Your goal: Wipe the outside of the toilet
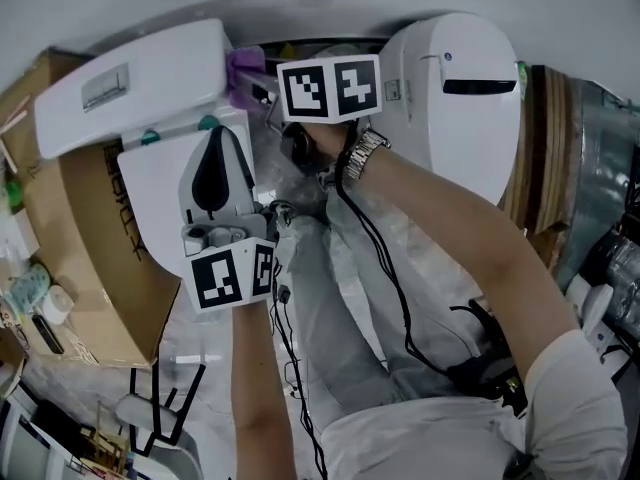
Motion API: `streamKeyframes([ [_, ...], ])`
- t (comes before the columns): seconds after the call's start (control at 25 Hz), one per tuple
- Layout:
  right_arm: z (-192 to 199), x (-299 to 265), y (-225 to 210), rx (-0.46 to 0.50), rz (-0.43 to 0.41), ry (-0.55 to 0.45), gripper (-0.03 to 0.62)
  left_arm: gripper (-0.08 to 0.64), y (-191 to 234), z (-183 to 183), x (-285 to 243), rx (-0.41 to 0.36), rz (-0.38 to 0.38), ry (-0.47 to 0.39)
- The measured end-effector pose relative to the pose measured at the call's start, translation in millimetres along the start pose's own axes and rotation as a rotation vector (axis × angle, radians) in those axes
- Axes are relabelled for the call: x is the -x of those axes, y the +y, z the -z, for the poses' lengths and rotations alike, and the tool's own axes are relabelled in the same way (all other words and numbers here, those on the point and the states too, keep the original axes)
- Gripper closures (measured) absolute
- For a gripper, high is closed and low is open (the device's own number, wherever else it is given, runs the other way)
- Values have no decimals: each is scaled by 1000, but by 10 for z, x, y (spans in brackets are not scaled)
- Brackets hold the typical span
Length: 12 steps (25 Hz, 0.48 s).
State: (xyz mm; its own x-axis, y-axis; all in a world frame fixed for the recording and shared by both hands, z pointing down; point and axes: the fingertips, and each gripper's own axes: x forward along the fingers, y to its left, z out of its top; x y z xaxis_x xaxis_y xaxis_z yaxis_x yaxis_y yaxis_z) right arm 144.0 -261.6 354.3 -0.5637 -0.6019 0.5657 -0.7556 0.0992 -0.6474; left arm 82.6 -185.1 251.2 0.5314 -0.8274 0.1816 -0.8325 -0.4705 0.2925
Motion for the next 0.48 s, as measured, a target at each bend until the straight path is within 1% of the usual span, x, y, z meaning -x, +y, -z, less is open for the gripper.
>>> streamKeyframes([
  [0.16, -58, 32, 80, -2, -39, -24, 440, 555, 70, 98, -16, 17, -11, -3],
  [0.24, -71, 35, 18, 1, -36, -31, 439, 555, 100, 189, -48, 19, -16, 7],
  [0.32, -23, 25, -156, 2, -12, -15, 439, 555, 113, 280, -84, 18, -33, 20],
  [0.48, 203, -15, -680, -26, 39, 66, 439, 555, 65, 378, -187, 22, -98, 22],
])
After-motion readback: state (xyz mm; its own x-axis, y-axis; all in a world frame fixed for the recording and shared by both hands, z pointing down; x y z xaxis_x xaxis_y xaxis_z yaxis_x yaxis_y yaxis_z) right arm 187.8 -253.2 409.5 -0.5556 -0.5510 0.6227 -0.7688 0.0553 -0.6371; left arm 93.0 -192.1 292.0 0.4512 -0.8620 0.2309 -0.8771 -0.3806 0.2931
